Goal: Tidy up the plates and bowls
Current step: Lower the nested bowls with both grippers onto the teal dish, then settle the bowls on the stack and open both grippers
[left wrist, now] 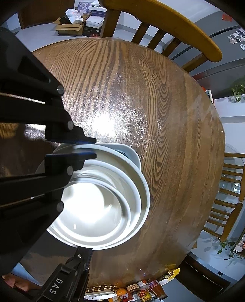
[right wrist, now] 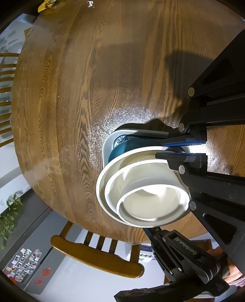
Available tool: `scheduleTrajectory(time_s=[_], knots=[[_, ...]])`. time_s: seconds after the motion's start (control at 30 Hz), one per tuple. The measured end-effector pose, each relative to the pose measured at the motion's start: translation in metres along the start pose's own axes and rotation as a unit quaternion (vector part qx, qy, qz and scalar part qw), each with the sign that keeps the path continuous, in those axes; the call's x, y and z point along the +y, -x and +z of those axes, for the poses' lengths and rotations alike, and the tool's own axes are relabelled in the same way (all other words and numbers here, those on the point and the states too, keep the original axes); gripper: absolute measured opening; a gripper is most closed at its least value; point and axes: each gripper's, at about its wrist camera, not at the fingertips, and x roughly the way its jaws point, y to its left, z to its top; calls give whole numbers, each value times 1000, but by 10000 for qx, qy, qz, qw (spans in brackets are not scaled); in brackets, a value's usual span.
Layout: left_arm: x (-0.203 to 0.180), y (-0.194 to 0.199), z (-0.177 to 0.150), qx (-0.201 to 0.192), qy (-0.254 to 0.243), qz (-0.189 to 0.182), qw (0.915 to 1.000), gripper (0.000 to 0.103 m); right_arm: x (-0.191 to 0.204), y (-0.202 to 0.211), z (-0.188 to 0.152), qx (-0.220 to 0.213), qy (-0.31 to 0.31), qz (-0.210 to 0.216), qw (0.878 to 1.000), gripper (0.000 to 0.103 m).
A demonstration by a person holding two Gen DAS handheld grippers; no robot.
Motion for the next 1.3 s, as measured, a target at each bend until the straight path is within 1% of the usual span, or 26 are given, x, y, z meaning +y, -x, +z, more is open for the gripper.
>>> scheduleTrajectory(time_s=[0.83,1.3], knots=[[4,-17,10,161,-30,57,9999,3,0,-15,6,148,-64,-22,9999,9],[3,-19,16,198,-93,75,9997,3,-9,-16,11,205,-240,105,9994,9]])
